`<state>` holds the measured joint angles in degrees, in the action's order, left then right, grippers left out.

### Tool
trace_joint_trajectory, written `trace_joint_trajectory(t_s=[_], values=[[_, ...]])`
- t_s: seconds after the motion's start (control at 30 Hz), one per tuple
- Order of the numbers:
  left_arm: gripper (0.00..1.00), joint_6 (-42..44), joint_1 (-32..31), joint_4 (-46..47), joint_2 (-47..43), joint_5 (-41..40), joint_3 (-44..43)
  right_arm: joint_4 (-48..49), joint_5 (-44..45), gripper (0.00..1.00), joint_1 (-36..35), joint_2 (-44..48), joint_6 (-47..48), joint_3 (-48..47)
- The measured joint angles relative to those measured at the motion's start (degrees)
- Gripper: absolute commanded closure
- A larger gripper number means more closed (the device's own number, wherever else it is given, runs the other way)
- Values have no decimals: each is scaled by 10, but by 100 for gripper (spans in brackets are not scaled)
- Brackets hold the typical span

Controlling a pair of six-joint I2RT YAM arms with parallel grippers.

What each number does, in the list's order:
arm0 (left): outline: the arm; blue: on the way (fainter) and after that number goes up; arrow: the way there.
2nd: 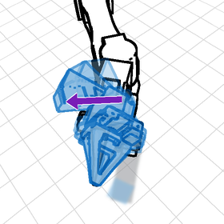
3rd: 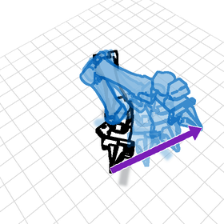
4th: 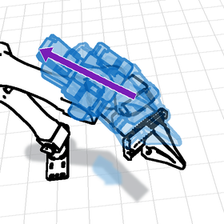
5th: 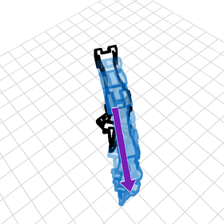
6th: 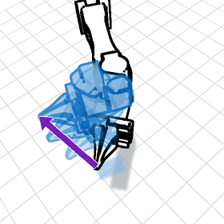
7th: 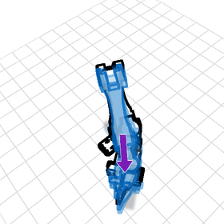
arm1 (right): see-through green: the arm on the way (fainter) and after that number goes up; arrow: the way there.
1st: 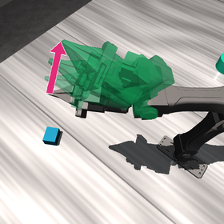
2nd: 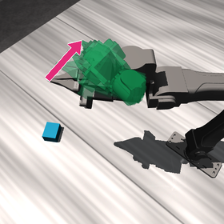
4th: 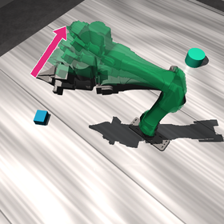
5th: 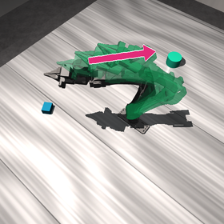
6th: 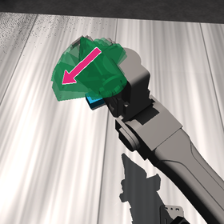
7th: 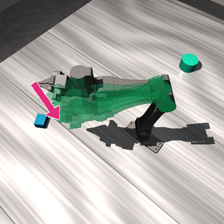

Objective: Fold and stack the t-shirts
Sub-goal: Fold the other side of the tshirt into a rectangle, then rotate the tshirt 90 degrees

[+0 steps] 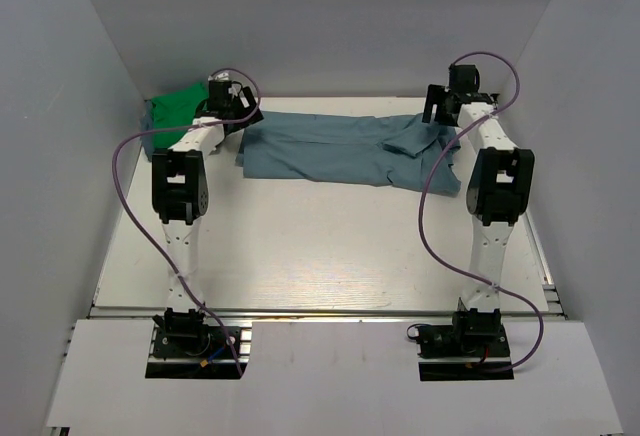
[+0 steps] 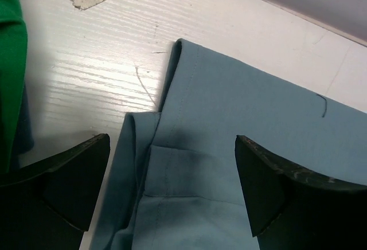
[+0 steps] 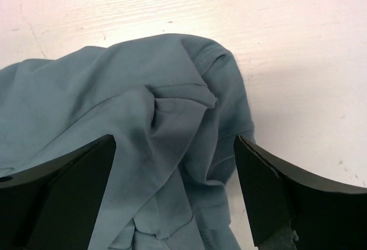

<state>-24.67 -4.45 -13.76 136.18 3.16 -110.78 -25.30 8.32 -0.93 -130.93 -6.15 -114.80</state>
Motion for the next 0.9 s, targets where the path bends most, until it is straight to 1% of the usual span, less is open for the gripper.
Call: trace_joint_trajectory(t_s=[0.07, 0.17, 0.3, 0.4, 0.47, 0.6, 0.7, 0.77, 0.9], values=[[0, 2, 0, 0, -3, 8, -1, -4, 5, 10, 0, 8, 2, 0], [0, 9, -1, 5, -10, 32, -1, -7, -13, 10, 1, 31, 1, 8], [0, 19, -6, 9, -11, 83, -21, -2, -68, 10, -1, 80, -7, 47], [0, 22, -13, 15, 4, 115, -59, 4, -112, 10, -4, 91, -10, 59], [0, 22, -19, 24, 19, 131, -78, 6, -141, 10, -9, 80, -13, 59], [0, 21, -27, 27, 45, 147, -73, 11, -182, 10, -17, 37, -28, 54], [0, 22, -33, 33, 52, 137, -29, 11, -197, 10, -23, -4, -40, 54], [0, 24, -35, 57, 44, 133, -2, 6, -199, 10, -24, -30, -46, 50], [0, 24, -39, 82, 25, 124, 40, 0, -201, 10, -21, -54, -57, 6]])
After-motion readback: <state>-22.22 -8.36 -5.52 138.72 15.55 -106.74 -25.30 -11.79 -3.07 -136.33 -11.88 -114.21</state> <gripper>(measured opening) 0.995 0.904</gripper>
